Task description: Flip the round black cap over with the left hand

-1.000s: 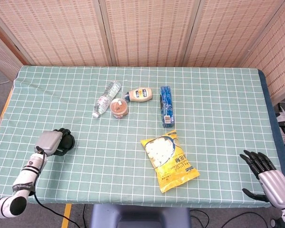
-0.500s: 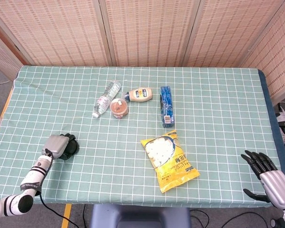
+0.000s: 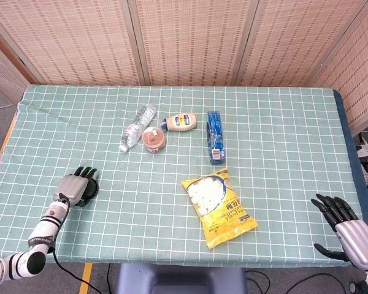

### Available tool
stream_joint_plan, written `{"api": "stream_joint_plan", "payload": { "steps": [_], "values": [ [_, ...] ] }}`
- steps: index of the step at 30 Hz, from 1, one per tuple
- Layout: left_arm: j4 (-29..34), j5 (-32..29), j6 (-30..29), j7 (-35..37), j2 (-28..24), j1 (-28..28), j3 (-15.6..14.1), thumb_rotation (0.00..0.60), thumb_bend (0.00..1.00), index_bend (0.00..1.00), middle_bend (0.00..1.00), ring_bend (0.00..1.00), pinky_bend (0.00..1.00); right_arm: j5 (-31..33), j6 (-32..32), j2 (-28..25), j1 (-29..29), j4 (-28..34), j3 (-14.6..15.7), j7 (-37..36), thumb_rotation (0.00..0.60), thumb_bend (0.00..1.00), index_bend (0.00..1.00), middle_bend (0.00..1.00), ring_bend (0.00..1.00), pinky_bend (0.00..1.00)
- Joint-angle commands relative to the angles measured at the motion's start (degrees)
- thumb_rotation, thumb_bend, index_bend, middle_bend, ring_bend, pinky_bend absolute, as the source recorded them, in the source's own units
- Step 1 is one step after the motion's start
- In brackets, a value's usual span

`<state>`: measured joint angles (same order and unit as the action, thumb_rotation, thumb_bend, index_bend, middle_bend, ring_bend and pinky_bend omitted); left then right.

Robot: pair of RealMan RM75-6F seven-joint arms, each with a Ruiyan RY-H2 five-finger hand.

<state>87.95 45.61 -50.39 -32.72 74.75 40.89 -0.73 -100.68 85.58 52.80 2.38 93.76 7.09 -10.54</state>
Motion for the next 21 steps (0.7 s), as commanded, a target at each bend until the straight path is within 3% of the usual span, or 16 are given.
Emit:
{"api": "stream_joint_plan", "payload": {
  "steps": [1,7,21],
  "values": [
    [0.0,0.2,-0.1,0.0,0.0,0.0,-0.1,0.6,0.41,0.0,0.0,0.0,0.29,-0.2,0.4,0.0,-0.1,-0.2,0.0,-0.3,0.6,0.17,0.0,0.0,0.0,0.0],
    [1.2,0.0,0.4,0.8,-0.7,0.2,0.1,0.6,0.41,0.0,0.0,0.0,0.22,-0.4,0.8,0.0,-0.2,-0.5,0.0,-0.9,0.6,0.17,0.0,0.0,0.0,0.0],
    [1.7,2.5,0.1,3.2,-1.6,-0.1,0.4,0.6,0.39,0.0,0.0,0.0,0.17,-0.7,1.0,-0.2,-0.3,-0.3,0.1,-1.1,0.6,0.17,0.0,0.0,0.0,0.0]
  ]
}}
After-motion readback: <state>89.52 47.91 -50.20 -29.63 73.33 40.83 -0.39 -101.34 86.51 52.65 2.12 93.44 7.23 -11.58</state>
